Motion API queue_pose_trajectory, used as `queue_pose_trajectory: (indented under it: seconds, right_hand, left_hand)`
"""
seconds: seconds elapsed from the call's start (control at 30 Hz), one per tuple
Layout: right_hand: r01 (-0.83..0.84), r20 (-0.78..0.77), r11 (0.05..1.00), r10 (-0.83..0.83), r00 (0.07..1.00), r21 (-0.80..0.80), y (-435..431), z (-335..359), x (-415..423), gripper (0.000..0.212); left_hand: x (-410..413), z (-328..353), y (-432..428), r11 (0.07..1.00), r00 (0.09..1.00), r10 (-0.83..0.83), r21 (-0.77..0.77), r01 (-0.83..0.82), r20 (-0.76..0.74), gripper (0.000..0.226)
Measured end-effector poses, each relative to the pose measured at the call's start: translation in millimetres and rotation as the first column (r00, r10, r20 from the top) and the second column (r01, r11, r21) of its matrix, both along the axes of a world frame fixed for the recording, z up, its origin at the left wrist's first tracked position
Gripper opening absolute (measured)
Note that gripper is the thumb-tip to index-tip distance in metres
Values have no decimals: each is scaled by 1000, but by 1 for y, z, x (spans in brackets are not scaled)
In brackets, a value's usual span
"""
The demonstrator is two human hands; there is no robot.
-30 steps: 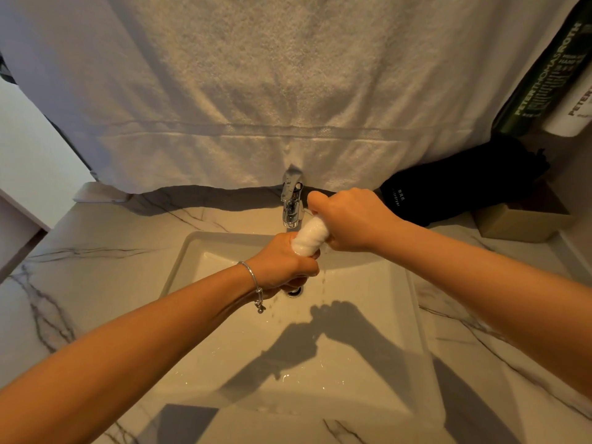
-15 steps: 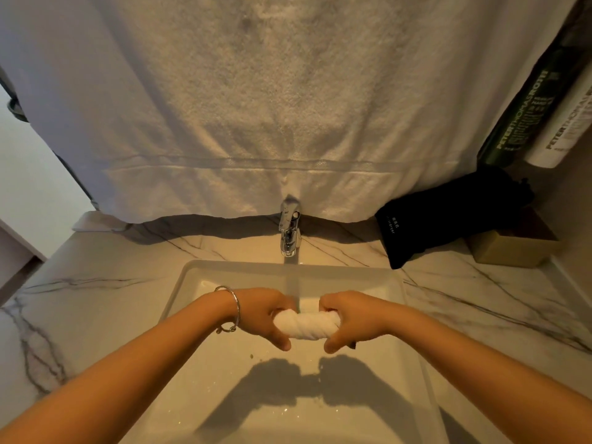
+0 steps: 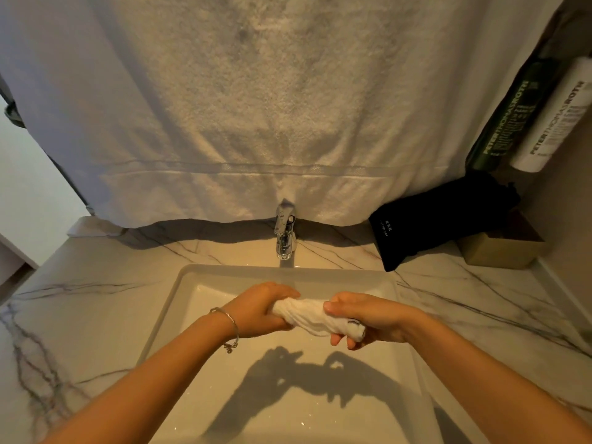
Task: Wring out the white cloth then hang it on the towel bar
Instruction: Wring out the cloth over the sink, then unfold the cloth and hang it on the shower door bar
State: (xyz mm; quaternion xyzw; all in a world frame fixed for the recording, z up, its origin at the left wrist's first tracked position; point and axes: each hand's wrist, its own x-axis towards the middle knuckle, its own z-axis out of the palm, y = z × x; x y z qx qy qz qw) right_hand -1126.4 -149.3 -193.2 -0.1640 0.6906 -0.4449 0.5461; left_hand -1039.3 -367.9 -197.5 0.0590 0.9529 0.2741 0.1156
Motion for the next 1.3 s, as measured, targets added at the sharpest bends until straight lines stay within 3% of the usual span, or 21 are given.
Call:
queue_pose_trajectory:
  seconds: [0.03,0.1,0.17,0.27,0.4,0.47,0.53,0.6,0.67,0.77,0.8,0.87,0.93,0.97,1.0,1.03,1.1,1.13,1.2,1.23,1.3]
  right_hand:
    - [19,-16,999,-19,1000,-30,-2,1,1,30]
    - [107,-18,991,-109,994,-84,-5,5,4,23]
    - [205,3,968,-206,978,-142,-10,7,5,19]
    - [254,-22,954,-260,965,-160,-16,10,5,19]
    - [350,114,927,-337,935,-132,-14,13,8,17]
    - [331,-59,940,-336,940,-82,-15,10,9,15]
    - [391,-309,908,-420,853,-153,-21,13,12,13]
    - [425,-283,832,-530,800,-356,-30,21,16,12]
    - [340,-310,823,-504,806,-454,-36,27,21,18]
    - [186,-513,912,-365,777,-366,-40,30,22,33]
    - [200,-431,909,-355,829,-365,-38,32,21,32]
    - [317,-75,866,-372,925,-386,-28,34,13,36]
    - [475,177,805,-441,880,-355,-20,34,6,36]
    - [515,168,791,-487,857,-331,-19,32,5,31]
    - [527,54,794,-538,841,-302,-22,30,6,24]
    - [529,-166,803,-581,797,-274,-25,27,7,20]
    - [523,-533,787,-610,586,-327,-34,27,12,14]
    - [457,-579,797,-603,549,-396,-37,30,15,11]
    - [288,-547,853,-504,668,-435,-44,39,26,18]
    - [235,-568,884,-444,693,-404,-46,41,31,26]
    - [193,-716,926,-374,589,-325,-49,40,34,33]
  left_hand:
    - [0,6,-1,969,983,64,226,-102,171,53]
    - [1,19,-3,713,873,44,597,-368,485,56]
    - [-1,25,-6,532,846,95,692,-489,524,46]
    - [-4,31,-1,434,846,275,727,-532,456,43]
    - [0,39,-2,155,825,303,830,-537,477,33]
    - [0,42,-1,199,800,384,805,-559,460,23]
    - [1,43,6,376,788,484,723,-580,380,19]
    - [-1,43,15,503,806,517,659,-559,290,24]
    - [-3,45,20,514,817,513,668,-538,264,31]
    - [-5,53,18,462,873,347,748,-476,342,15]
    - [-5,56,15,452,892,278,771,-449,357,10]
    - [-1,58,7,421,918,170,816,-396,357,13]
    - [2,61,-2,360,929,87,858,-366,359,21]
    - [3,62,-5,339,929,55,868,-362,366,25]
    - [3,63,-6,342,927,40,866,-364,374,27]
    - [4,63,-4,364,920,52,851,-379,388,28]
    - [2,64,5,427,902,157,796,-429,403,23]
    - [1,64,11,463,892,235,762,-453,387,20]
    - [-2,66,21,500,860,392,709,-497,327,17]
    - [-4,67,24,470,834,453,710,-524,315,17]
    - [-8,70,29,304,766,507,749,-588,396,19]
